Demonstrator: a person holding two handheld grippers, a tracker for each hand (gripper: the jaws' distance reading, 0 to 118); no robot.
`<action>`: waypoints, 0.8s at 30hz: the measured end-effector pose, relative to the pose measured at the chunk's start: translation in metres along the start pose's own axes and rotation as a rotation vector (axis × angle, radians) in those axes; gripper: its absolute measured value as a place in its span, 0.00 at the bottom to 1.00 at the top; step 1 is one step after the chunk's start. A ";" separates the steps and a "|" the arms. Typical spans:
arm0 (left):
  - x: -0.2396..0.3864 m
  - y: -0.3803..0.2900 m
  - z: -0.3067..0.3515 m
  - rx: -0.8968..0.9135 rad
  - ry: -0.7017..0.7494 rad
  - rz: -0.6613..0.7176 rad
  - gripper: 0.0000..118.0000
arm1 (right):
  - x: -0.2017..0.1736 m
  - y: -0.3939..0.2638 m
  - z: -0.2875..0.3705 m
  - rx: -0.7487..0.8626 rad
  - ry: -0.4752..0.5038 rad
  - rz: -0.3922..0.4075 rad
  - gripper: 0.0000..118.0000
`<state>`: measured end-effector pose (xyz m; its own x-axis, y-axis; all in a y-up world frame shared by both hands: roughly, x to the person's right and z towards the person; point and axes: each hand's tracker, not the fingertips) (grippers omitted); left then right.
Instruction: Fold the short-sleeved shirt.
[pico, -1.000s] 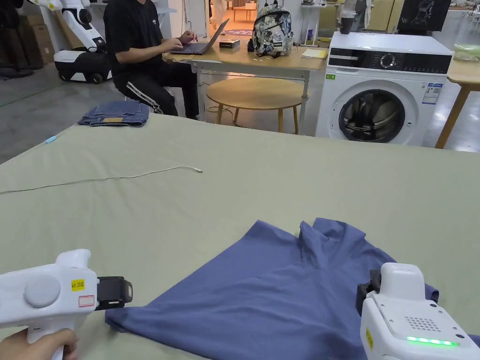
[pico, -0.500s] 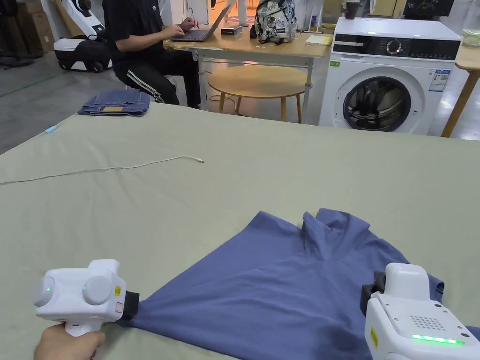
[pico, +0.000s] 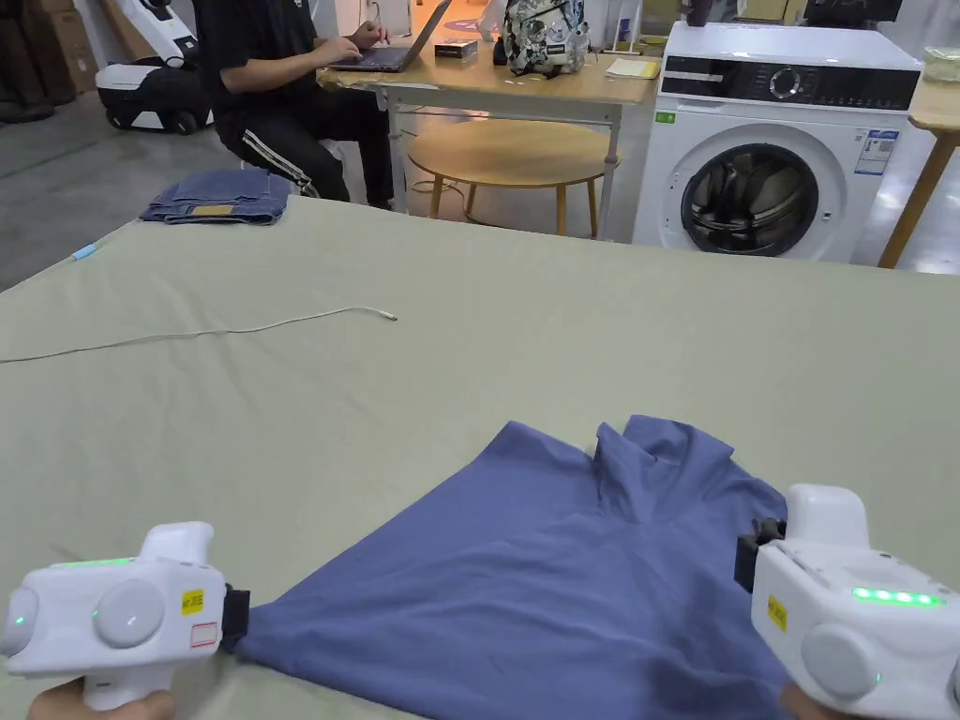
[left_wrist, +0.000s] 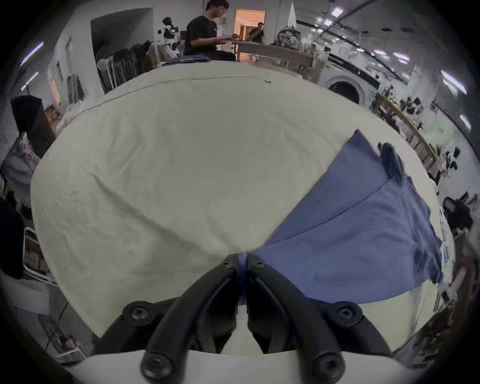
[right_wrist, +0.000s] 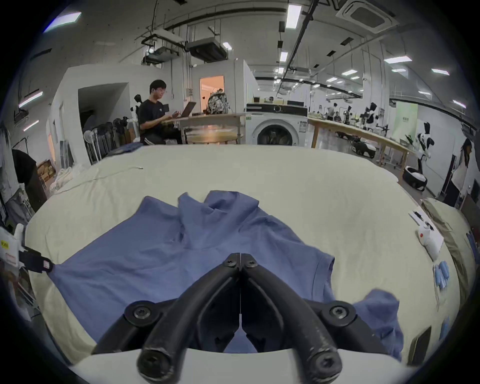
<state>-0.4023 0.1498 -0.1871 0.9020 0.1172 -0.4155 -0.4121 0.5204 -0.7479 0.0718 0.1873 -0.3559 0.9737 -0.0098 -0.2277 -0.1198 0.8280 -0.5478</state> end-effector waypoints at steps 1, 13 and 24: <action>0.000 -0.001 0.001 0.008 -0.008 0.005 0.00 | 0.006 0.010 -0.010 -0.046 0.012 0.009 0.00; 0.013 -0.002 0.000 -0.011 -0.003 0.039 0.00 | 0.051 0.093 -0.163 -0.376 0.065 0.153 0.62; 0.010 0.003 -0.008 -0.020 0.016 0.044 0.00 | 0.031 0.073 -0.198 -0.474 0.099 0.244 0.46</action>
<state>-0.3952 0.1455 -0.1979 0.8808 0.1263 -0.4564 -0.4542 0.4983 -0.7385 0.0547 0.1367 -0.5621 0.8865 0.0799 -0.4557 -0.4367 0.4697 -0.7673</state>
